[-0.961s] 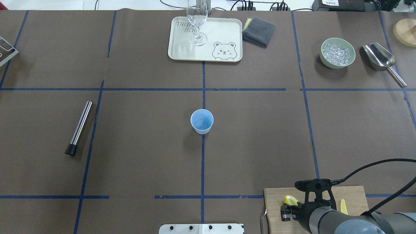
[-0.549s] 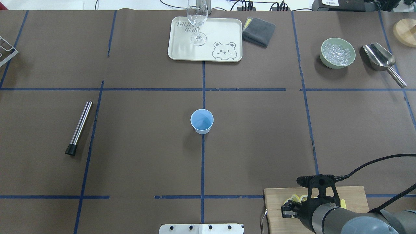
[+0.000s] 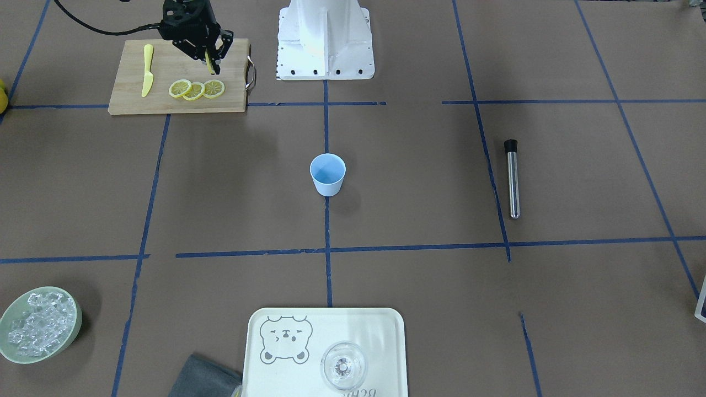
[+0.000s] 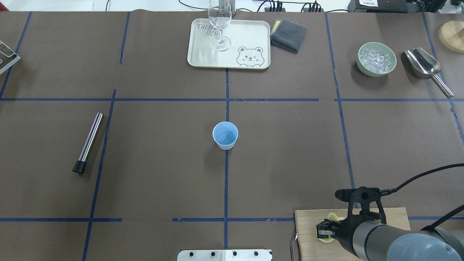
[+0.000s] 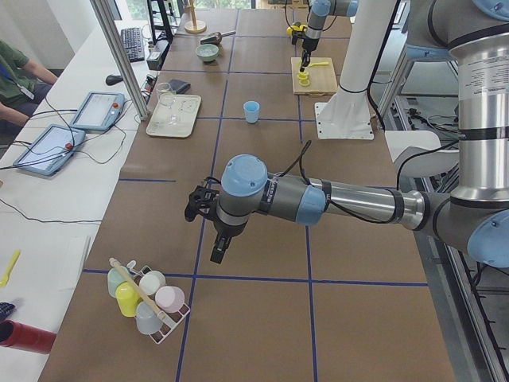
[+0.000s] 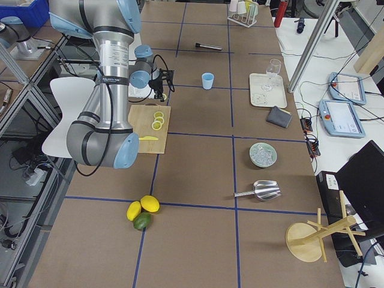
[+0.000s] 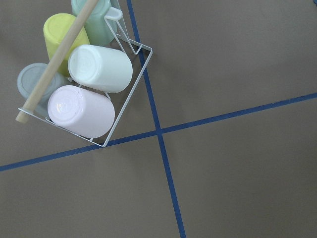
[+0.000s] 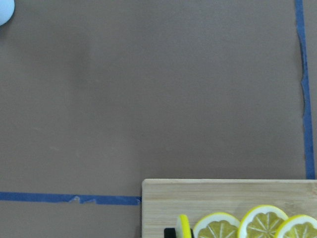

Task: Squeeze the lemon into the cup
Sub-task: 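Carry the lemon slice over the blue cup with the right gripper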

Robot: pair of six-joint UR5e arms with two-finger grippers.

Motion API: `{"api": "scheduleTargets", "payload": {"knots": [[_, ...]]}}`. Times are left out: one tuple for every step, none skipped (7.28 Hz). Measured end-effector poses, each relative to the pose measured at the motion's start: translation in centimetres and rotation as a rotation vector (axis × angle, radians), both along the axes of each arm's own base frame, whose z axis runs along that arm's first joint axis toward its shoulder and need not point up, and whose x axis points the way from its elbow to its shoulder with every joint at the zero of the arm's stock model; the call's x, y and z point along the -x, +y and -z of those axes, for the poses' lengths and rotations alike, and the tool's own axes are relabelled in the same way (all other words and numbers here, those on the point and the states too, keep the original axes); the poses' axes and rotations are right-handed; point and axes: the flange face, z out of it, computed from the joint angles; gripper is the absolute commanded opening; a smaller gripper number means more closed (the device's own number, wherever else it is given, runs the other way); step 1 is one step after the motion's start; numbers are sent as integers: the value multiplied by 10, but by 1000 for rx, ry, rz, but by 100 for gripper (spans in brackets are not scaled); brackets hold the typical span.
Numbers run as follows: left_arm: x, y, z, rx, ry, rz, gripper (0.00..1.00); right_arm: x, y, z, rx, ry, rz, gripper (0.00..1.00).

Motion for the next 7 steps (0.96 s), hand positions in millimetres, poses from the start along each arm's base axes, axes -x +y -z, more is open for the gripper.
{"api": "scheduleTargets", "payload": {"knots": [[0,0,0,0,0,0,100,17,-16,31,7,12,-5,9],[0,0,0,-1,0,0,100,37,-41,69,4,25,-11,9],[0,-1,0,-1,0,0,100,53,-69,100,7,34,-16,9],[0,-1,0,-1,0,0,100,67,-98,124,8,38,-22,9],[0,0,0,0,0,0,100,82,-126,143,4,44,-35,9],[0,-1,0,1,0,0,100,99,-154,160,0,57,-50,9],[0,0,-1,3,0,0,100,118,-182,175,-3,70,-62,12]]}}
